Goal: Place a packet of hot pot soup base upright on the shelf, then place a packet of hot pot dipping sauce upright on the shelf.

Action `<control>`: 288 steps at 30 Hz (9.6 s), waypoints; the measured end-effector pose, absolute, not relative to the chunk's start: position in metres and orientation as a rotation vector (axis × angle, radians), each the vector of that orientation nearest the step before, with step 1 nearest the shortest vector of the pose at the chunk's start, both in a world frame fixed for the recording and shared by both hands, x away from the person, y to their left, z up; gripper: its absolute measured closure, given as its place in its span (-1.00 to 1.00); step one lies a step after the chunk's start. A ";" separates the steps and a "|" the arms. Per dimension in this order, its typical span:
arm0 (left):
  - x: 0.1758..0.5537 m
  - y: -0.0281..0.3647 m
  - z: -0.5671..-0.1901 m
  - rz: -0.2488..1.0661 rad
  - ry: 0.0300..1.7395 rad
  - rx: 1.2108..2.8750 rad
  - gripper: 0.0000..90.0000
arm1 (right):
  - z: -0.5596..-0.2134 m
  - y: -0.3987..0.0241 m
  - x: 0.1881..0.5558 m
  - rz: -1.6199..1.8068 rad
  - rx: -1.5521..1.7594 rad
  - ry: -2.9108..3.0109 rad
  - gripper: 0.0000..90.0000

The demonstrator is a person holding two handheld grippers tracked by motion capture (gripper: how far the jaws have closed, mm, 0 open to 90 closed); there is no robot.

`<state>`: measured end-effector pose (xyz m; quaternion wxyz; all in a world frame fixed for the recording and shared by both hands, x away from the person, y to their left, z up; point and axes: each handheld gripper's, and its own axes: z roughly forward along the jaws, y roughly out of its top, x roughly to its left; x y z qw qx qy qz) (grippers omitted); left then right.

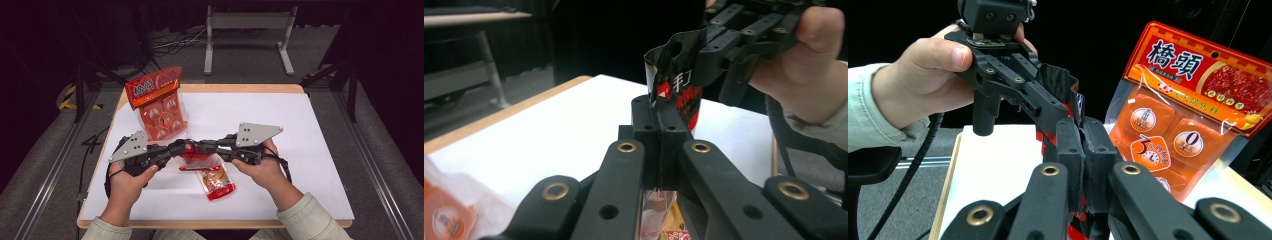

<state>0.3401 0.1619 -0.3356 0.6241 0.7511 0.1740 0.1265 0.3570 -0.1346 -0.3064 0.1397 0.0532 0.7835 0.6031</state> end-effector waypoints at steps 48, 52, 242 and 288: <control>0.375 0.230 -0.288 0.369 0.286 1.734 1.00 | -0.358 -0.278 0.346 1.654 0.638 2.078 0.30; 0.378 0.238 -0.289 0.379 0.306 1.736 1.00 | -0.359 -0.283 0.346 1.653 0.650 2.075 0.30; 0.333 0.204 -0.369 0.384 0.637 1.937 -0.58 | -0.442 -0.122 0.429 1.092 0.716 2.683 0.97; 0.327 0.164 -0.369 0.217 0.433 1.828 -0.28 | -0.328 -0.149 0.350 1.785 0.349 2.358 0.99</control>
